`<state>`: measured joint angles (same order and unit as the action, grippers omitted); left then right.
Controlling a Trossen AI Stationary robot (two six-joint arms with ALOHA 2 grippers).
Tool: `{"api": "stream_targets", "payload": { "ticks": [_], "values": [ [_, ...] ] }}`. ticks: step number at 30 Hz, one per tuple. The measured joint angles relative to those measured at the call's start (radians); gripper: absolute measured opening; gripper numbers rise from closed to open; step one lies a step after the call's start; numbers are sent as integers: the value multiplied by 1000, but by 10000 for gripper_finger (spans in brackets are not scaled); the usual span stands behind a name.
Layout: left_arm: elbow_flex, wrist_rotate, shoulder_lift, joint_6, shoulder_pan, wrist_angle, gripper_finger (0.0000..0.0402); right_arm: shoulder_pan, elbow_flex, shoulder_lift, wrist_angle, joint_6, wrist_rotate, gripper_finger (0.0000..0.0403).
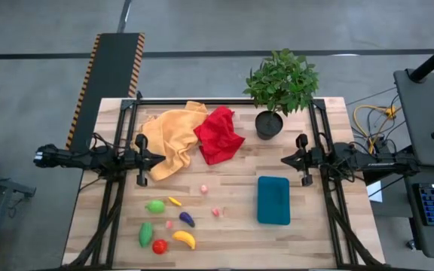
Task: Pick and placing Produce into tupperware
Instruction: Put the top peach into the blue bin
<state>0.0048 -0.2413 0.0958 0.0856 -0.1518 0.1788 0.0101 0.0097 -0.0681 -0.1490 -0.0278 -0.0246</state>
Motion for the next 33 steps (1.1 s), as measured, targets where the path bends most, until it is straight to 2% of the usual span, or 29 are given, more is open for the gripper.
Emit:
{"api": "stream_targets", "payload": {
  "ticks": [4, 8, 13, 16, 19, 26, 29, 33],
  "values": [
    [0, -6, 0, 8, 0, 60, 0, 0, 0, 0, -61, 111, 0, 9],
    [0, -26, 0, 9, 0, 125, 0, -2, 0, 0, -149, 50, 0, 9],
    [0, -82, 16, 40, 0, 285, 0, -2, 0, 0, -326, -9, 2, 11],
    [0, -82, 49, 162, 0, 388, 0, -2, 1, -5, -368, -51, 0, 30],
    [8, -81, 100, 194, 1, 479, 15, -2, 28, -38, -349, -34, 3, 70],
    [138, -69, 315, 157, 1, 464, 116, -2, 183, -285, -348, 47, 8, 184],
    [214, -77, 413, 157, 1, 468, 154, -2, 277, -413, -336, 23, 9, 209],
    [311, -77, 534, 158, 1, 469, 180, -2, 413, -578, -251, -24, 1, 222]
  ]
}}
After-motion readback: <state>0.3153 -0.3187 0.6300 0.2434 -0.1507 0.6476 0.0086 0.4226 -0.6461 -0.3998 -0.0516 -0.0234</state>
